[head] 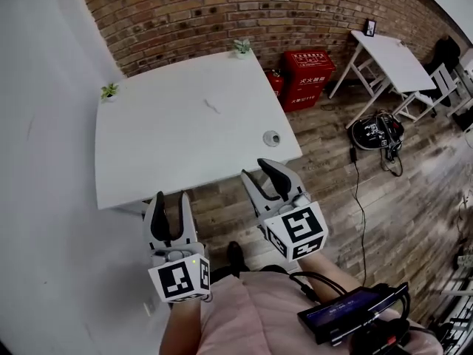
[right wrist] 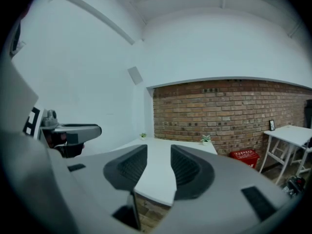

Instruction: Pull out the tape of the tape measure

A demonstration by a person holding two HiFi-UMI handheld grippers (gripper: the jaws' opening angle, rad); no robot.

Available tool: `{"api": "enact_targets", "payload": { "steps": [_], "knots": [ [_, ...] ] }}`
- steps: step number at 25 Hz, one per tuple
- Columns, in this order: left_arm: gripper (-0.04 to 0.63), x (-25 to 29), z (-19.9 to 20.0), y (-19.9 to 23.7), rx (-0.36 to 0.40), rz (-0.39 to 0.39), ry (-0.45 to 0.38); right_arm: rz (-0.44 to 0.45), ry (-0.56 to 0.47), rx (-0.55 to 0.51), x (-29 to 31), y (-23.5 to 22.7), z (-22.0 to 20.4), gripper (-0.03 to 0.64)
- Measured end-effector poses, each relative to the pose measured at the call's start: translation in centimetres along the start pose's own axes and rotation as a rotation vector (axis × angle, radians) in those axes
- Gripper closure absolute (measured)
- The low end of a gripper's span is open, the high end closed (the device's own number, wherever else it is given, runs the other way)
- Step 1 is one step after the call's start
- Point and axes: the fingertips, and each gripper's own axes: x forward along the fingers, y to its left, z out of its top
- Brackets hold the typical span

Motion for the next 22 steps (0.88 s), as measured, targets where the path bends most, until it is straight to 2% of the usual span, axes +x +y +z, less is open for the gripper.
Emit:
{"api": "enact_targets", "payload": {
  "steps": [5,12,22],
  "knots": [
    [0.416,3.4,0.4,1.6,-0.020,-0.027,-0.018,-0.038,-0.003,-0.017,2.4,-0.9,1.3,0.465],
    [0.416,6.5,-1.1,0.8,-0.041,-0.081,0.006,-0.086,0.011,-0.016,3.9,-3.1,1.0,0.466],
    [0.414,11.6,-2.8,0.1,-0.019,-0.074,0.053,-0.069,0.027,0.018,7.9,-6.9,-0.3,0.465]
  ]
}}
